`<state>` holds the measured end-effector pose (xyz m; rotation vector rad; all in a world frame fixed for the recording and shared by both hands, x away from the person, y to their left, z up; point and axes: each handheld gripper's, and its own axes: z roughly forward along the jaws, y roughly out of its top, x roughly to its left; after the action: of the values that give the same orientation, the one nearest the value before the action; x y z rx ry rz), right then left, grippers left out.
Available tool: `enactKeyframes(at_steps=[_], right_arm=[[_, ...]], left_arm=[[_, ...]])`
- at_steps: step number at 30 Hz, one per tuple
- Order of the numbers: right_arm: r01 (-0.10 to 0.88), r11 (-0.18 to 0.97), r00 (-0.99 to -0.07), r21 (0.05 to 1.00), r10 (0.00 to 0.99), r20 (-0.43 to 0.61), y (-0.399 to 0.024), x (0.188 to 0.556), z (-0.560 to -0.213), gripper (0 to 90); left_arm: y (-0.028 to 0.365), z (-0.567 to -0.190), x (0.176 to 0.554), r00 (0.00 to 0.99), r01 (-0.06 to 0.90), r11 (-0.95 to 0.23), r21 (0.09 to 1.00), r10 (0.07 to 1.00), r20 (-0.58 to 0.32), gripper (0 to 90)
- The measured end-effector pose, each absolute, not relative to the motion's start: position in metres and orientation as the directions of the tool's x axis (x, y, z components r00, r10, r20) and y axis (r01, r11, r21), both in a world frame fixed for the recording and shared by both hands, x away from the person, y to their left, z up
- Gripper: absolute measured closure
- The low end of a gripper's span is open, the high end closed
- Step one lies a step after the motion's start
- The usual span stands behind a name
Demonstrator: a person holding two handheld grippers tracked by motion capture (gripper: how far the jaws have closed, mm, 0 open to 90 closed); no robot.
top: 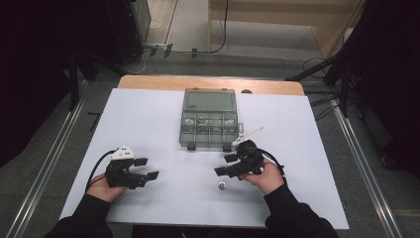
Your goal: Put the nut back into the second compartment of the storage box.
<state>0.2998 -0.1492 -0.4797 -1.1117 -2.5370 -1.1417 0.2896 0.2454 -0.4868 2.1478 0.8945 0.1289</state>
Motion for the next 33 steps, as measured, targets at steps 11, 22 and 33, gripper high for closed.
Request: enactKeyframes(at_steps=[11,22,33], right_arm=[[0.686,0.455,-0.713,0.569,0.579,0.396,-0.15,0.29,-0.489,29.9],[0.695,0.471,-0.706,0.543,0.59,0.393,-0.15,0.282,-0.495,33.2],[0.684,0.505,-0.719,0.526,0.59,0.367,-0.144,0.275,-0.499,37.3]], left_arm=[[0.246,-0.487,0.29,0.749,0.554,-0.446,0.703,0.635,-0.188,27.2],[0.245,-0.487,0.289,0.75,0.551,-0.445,0.705,0.634,-0.186,27.2],[0.245,-0.487,0.289,0.749,0.552,-0.443,0.707,0.635,-0.187,27.2]])
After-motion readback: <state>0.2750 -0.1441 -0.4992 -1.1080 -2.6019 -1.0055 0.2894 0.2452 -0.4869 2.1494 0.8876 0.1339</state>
